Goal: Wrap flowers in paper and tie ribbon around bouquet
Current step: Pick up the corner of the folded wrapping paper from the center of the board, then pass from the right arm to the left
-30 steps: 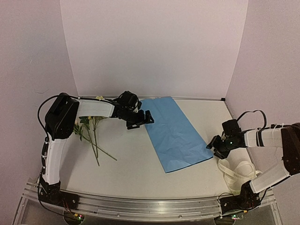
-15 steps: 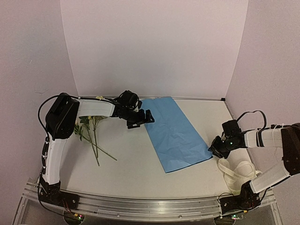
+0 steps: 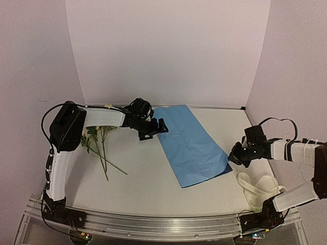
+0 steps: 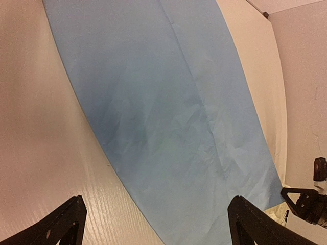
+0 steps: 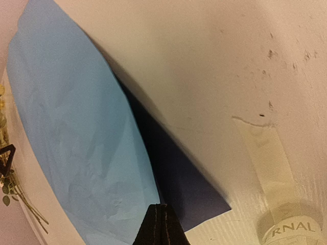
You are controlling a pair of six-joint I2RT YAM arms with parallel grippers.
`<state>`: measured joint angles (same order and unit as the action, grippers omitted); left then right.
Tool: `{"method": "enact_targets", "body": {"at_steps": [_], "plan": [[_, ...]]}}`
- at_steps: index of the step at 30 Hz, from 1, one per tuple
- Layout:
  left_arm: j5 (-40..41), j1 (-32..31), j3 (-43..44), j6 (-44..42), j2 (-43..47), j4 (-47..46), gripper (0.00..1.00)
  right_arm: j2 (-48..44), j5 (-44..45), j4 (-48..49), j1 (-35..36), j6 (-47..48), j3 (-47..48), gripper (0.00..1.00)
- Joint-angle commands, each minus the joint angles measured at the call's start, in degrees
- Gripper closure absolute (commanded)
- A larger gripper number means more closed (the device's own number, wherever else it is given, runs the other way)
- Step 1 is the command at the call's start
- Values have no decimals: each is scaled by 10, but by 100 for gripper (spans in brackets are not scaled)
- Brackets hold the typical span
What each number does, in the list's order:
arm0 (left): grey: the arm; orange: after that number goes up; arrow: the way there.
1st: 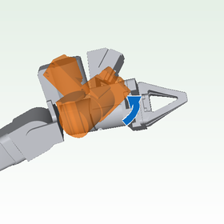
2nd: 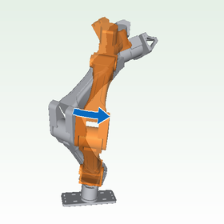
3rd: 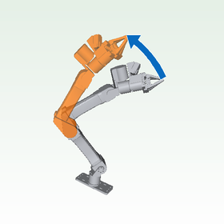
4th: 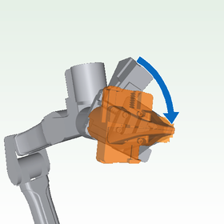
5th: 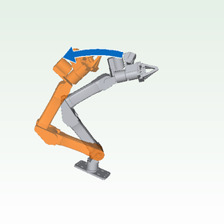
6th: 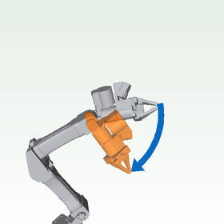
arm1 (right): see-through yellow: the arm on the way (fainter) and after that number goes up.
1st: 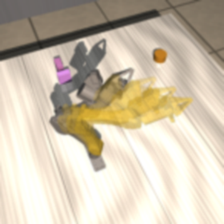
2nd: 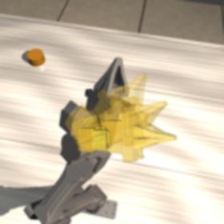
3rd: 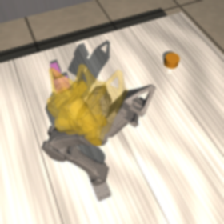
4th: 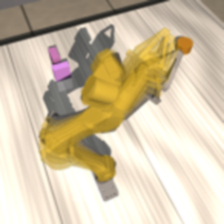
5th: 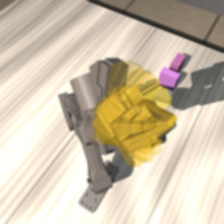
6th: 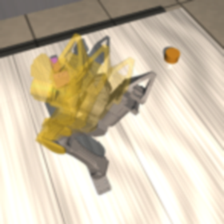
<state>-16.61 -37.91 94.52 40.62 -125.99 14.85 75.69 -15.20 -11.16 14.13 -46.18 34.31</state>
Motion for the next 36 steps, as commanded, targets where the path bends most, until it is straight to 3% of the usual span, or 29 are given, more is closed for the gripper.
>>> {"method": "enact_targets", "body": {"at_steps": [1, 9, 22, 29, 36], "plan": [[-15, 6, 9, 37, 17, -12, 0, -36, 12, -27, 33, 34, 69, 100], [-55, 30, -54, 99, 61, -73, 0, -2, 55, -71, 163, 86, 185, 100], [-107, 65, -144, 152, 135, -176, 1, 168, 94, -109, 363, 157, 410, 100], [-115, 85, -164, 121, 190, -172, 1, 237, 61, -138, 409, 195, 517, 100], [-132, 107, -122, 59, 213, -90, 1, 281, 28, -151, 437, 231, 583, 100]]}}
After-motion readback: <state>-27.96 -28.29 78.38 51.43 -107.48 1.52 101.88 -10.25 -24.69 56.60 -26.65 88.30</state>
